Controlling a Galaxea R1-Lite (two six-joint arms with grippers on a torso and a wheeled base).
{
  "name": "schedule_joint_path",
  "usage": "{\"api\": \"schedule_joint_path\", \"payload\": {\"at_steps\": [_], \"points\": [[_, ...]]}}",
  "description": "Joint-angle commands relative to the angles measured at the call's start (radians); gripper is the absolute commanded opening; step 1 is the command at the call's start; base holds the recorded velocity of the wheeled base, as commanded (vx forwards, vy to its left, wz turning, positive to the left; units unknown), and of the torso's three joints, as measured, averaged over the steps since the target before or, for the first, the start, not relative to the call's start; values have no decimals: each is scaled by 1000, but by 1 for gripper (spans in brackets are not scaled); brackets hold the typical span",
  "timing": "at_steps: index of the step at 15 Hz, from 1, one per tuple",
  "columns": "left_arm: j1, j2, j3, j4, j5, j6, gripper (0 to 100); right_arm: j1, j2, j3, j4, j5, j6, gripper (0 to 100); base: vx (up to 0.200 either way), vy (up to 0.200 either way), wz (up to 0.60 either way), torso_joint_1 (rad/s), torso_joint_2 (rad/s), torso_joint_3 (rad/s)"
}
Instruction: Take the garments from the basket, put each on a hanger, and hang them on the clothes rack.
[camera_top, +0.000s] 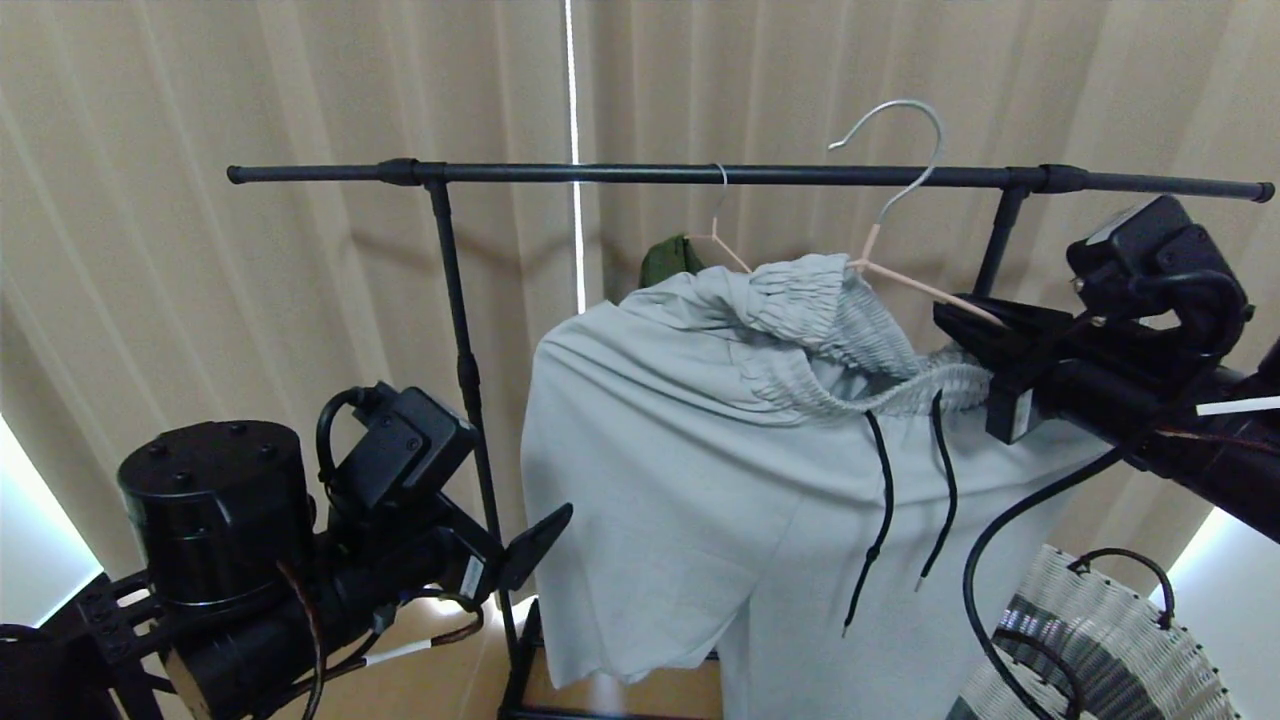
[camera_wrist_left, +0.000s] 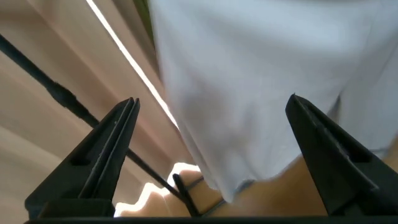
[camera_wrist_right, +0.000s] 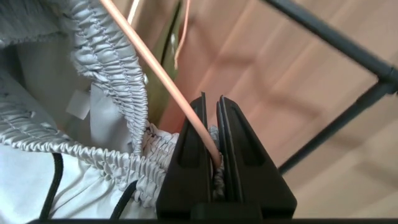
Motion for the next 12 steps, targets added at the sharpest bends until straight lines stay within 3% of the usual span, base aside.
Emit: {"api": "schedule_joint_path", "payload": {"at_steps": [1, 7, 8, 12], "points": [[24, 6, -4, 0, -3, 1, 100, 0, -55, 2, -1, 25, 8, 0, 0, 0, 0, 0, 0, 0], [53, 50, -60, 0, -3, 1, 100, 0, -93, 2, 1, 59, 20, 0, 0, 0, 0, 0, 0, 0], [51, 50, -59, 0, -3, 1, 0, 0, -94, -1, 1, 60, 20, 0, 0, 0, 0, 0, 0, 0], [54, 50, -48, -5, -2, 2, 0, 0, -90, -5, 1, 59, 19, 0, 0, 0, 0, 0, 0, 0]]}}
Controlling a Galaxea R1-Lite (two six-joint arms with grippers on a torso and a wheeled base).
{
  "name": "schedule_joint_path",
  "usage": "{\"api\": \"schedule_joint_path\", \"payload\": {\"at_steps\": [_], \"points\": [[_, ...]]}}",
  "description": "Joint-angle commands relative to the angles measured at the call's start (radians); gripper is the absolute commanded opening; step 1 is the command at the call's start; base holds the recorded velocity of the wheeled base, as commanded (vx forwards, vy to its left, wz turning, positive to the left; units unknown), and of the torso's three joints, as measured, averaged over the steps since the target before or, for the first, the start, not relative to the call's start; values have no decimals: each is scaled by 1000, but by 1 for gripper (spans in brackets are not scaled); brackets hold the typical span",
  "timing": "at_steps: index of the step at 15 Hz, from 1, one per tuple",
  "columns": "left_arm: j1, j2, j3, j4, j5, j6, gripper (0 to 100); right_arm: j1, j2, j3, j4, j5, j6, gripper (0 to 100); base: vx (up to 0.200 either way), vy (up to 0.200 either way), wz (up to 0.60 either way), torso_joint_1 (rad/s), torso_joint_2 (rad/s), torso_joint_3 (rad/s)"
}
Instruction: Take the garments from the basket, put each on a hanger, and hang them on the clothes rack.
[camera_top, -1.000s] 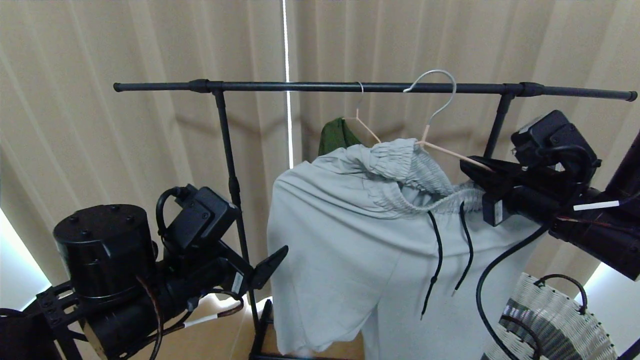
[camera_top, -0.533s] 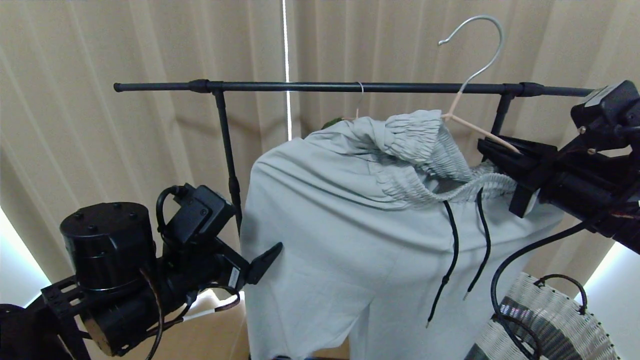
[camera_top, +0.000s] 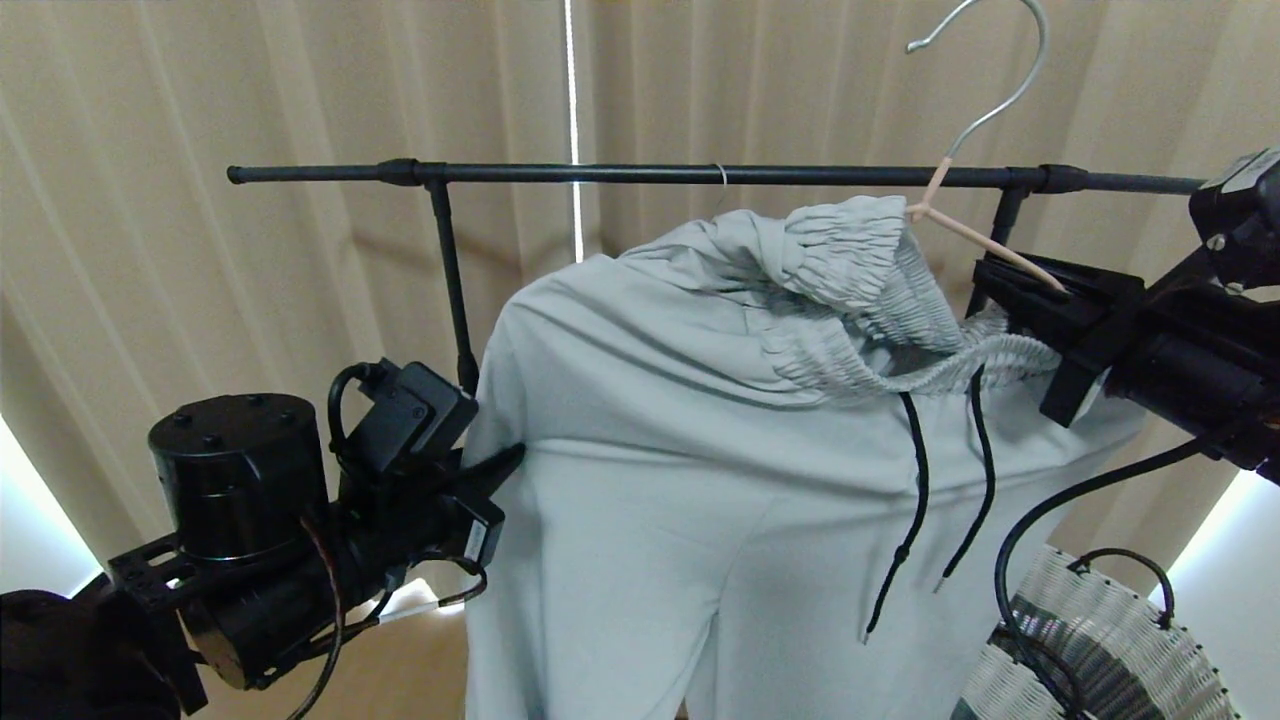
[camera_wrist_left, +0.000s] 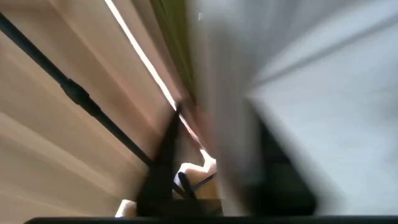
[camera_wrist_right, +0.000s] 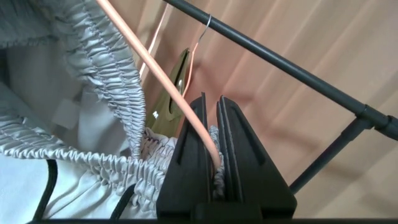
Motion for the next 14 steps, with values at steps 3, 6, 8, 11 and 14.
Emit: {"api": "schedule_joint_path", "payload": {"at_steps": [3, 6, 8, 11, 14], "points": [[35, -1, 44, -2, 3, 3, 0, -4, 4, -7, 1, -10, -1, 0, 0, 0, 0, 0, 0, 0], [115, -5, 120, -49, 3, 64, 0, -95, 11, -18, 3, -7, -1, 0, 0, 0, 0, 0, 0, 0], [167, 2, 160, -115, 1, 161, 0, -136, 11, -22, 5, -1, -1, 0, 0, 0, 0, 0, 0, 0], [187, 16, 197, -151, 1, 222, 0, -175, 11, -47, 9, -3, 5, 0, 0, 0, 0, 0, 0, 0], [187, 18, 205, -151, 1, 231, 0, -190, 11, -62, 12, -4, 5, 0, 0, 0, 0, 0, 0, 0]]}}
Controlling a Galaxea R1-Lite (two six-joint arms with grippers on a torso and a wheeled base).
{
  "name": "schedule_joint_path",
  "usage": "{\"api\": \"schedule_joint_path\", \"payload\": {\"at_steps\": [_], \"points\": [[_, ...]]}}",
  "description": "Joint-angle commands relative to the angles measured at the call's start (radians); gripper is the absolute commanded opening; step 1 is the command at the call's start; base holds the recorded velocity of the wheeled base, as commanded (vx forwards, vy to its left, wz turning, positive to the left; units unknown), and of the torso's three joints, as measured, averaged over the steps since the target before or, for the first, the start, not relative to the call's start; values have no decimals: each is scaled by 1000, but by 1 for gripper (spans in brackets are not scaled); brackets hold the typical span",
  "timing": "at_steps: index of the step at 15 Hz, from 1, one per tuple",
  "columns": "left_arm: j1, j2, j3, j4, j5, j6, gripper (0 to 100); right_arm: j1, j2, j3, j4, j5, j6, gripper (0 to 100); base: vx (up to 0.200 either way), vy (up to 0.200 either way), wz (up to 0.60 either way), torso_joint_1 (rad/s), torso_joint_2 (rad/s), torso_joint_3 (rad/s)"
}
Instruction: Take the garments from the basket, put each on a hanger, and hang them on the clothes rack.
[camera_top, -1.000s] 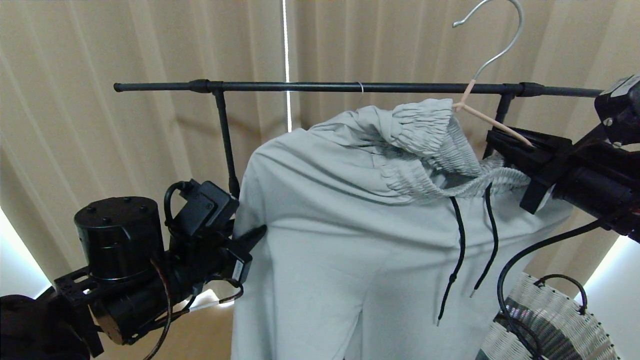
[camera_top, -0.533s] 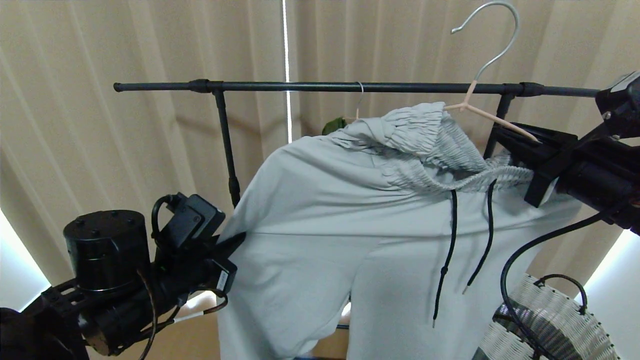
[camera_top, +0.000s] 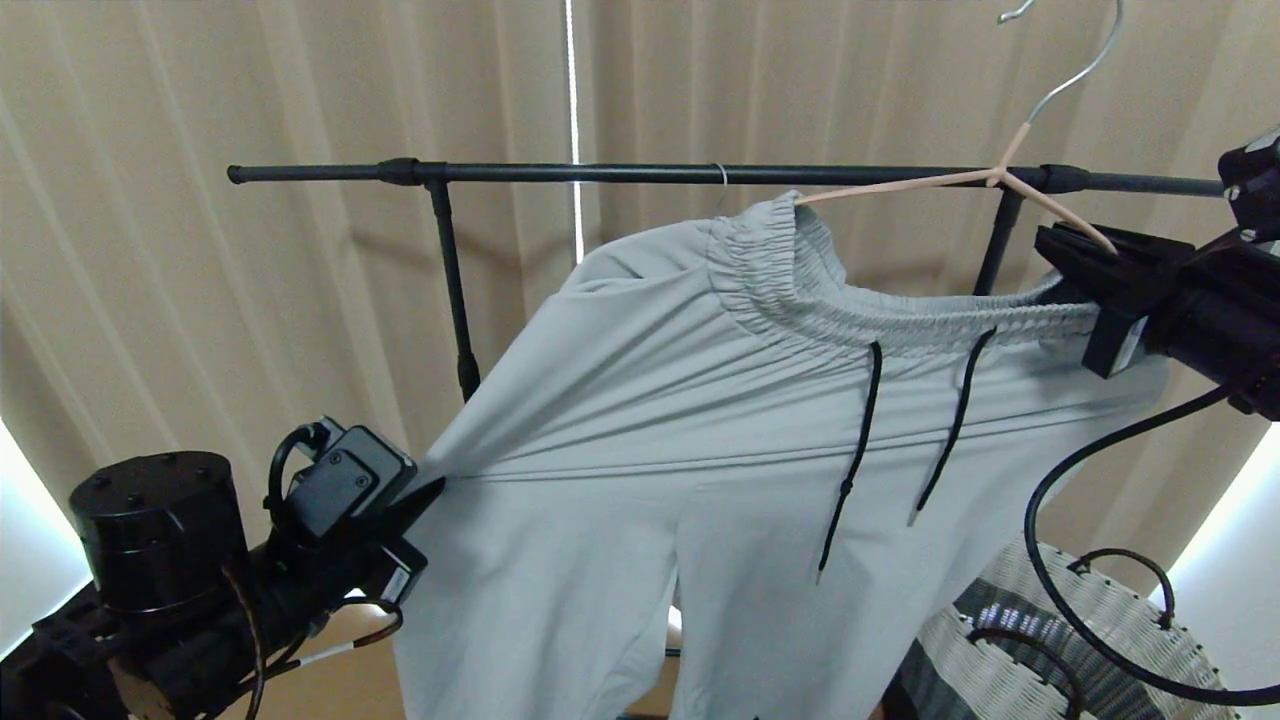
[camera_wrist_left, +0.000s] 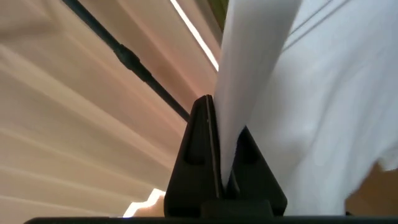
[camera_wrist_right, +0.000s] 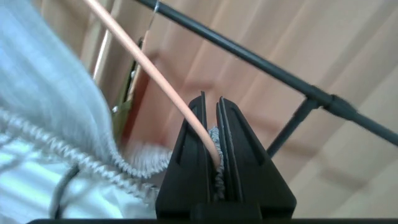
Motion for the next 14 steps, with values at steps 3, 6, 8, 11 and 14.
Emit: {"api": "schedule_joint_path", "payload": {"at_steps": [3, 6, 8, 11, 14], "points": [[-2, 9, -2, 2, 6, 21, 0, -4, 4, -10, -2, -4, 0, 0, 0, 0, 0, 0, 0, 0], [-6, 6, -3, -1, 5, 21, 0, -1, 4, -9, 0, -4, 0, 0, 0, 0, 0, 0, 0, 0], [-8, 2, -3, -1, 3, 20, 100, -1, 4, -9, 0, -6, 0, 0, 0, 0, 0, 0, 0, 0], [-23, -17, -13, -4, 3, 12, 100, -1, 2, -7, 15, -10, -2, 0, 0, 0, 0, 0, 0, 0], [-28, -42, -8, -69, 3, 10, 100, -5, -7, -3, 52, -14, -2, 0, 0, 0, 0, 0, 0, 0]]}}
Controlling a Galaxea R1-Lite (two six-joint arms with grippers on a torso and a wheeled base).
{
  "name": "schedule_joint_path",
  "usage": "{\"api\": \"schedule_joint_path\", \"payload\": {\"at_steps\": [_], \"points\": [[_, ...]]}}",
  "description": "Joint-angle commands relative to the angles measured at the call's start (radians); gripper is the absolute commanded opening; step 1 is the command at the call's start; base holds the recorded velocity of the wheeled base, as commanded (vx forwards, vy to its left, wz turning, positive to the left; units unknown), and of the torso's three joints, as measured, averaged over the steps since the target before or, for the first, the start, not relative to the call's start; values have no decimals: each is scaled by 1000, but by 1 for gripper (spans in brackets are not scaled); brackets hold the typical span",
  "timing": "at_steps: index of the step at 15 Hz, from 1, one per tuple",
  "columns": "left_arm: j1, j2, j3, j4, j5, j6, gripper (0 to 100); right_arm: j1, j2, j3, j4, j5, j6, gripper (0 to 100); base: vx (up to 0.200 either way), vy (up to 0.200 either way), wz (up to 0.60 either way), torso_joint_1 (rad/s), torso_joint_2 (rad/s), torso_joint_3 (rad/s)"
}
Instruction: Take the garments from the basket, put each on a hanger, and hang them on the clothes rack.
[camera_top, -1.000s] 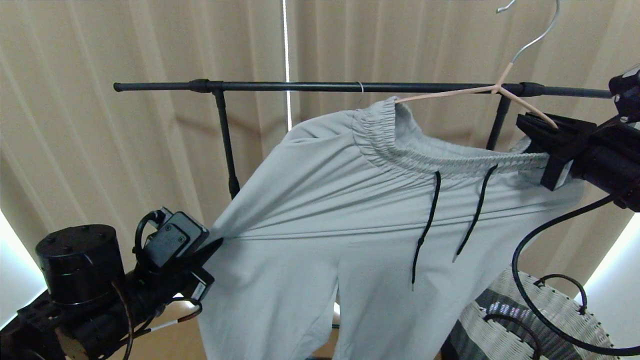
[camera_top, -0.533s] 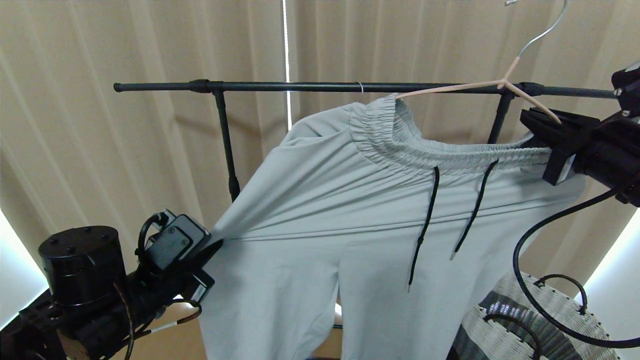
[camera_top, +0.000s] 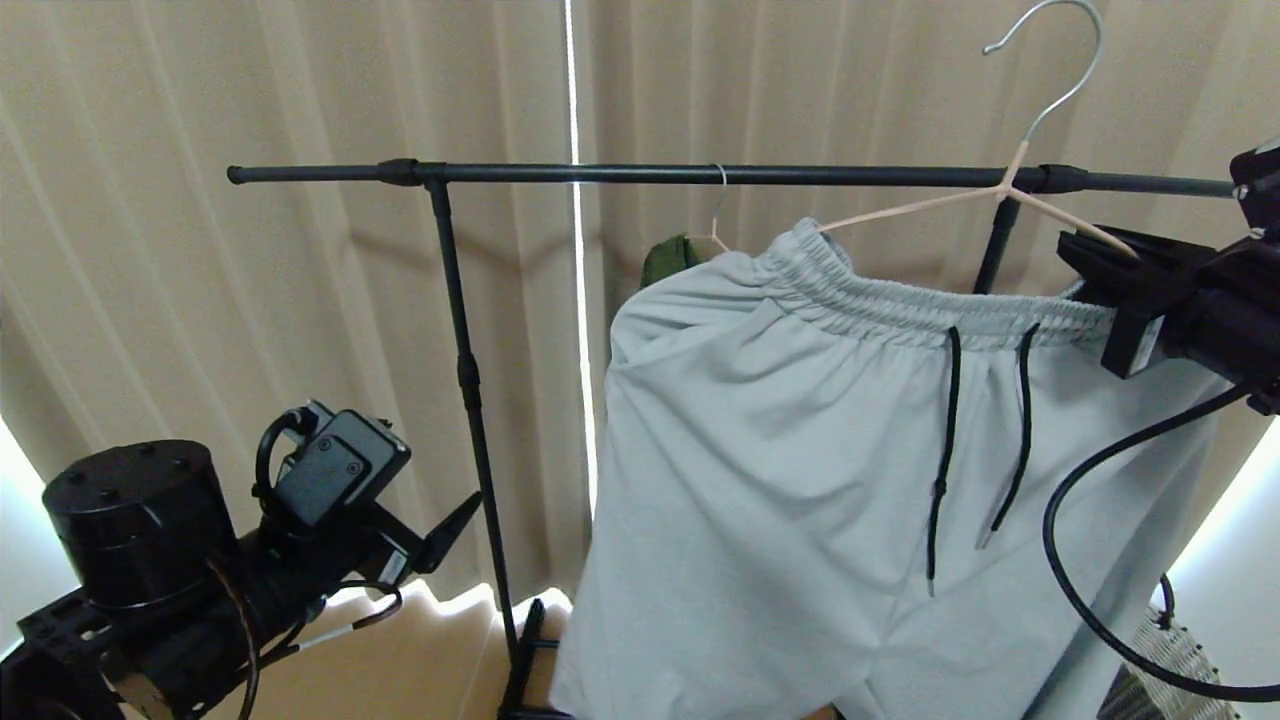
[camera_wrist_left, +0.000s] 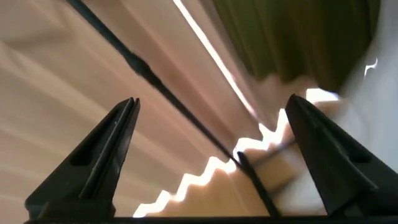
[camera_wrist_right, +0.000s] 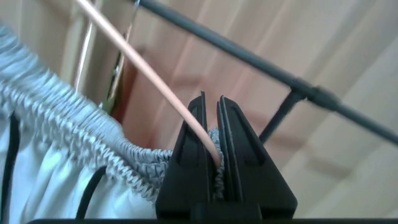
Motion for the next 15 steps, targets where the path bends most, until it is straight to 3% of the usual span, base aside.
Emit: {"api": "schedule_joint_path", "payload": {"at_steps": [1, 5, 6, 8, 9, 10, 15], "points": [[0, -47, 11, -49, -3, -19, 100, -11, -7, 6, 17, -3, -3, 0, 0, 0, 0, 0, 0, 0], [34, -161, 44, -55, 6, -166, 100, -77, -67, 58, 76, -14, -8, 0, 0, 0, 0, 0, 0, 0], [83, -187, 57, -55, 2, -226, 100, -129, -113, 88, 123, -23, -9, 0, 0, 0, 0, 0, 0, 0], [132, -184, 60, -55, 2, -293, 100, -183, -152, 106, 177, -34, -11, 0, 0, 0, 0, 0, 0, 0], [147, -167, 60, -55, -1, -387, 100, -231, -193, 114, 230, -51, -31, 0, 0, 0, 0, 0, 0, 0], [147, -144, 61, -56, -3, -417, 100, -264, -215, 114, 261, -61, -57, 0, 0, 0, 0, 0, 0, 0], [143, -79, 60, -124, -77, -405, 100, -441, -277, 147, 298, -146, -115, 0, 0, 0, 0, 0, 0, 0]]}}
